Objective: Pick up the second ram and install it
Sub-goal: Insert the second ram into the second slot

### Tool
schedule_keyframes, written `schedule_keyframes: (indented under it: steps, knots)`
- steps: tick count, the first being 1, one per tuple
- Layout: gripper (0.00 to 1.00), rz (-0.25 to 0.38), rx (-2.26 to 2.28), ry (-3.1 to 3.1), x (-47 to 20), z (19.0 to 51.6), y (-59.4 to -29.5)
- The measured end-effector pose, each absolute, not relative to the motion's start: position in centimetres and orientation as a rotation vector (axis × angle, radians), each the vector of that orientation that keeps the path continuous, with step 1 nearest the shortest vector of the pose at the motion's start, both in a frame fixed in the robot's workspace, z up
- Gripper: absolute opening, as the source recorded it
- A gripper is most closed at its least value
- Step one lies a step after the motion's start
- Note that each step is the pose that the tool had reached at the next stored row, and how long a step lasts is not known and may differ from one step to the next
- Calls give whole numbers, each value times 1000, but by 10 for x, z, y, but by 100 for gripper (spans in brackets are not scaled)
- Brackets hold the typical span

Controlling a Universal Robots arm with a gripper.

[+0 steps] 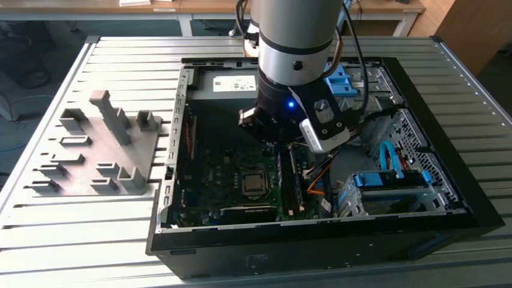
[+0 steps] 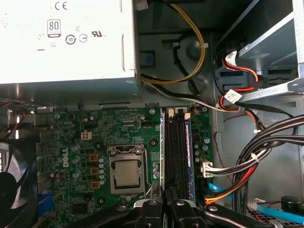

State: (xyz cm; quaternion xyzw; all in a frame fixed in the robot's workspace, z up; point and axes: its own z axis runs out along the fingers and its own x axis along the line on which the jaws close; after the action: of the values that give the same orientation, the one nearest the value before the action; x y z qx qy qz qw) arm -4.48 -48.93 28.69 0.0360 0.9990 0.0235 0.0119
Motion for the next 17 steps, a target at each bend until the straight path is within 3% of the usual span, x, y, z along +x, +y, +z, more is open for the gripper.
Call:
schedule_keyframes:
  steps: [17]
  knots:
    - [14,73,112,3115,-45,282,-489]
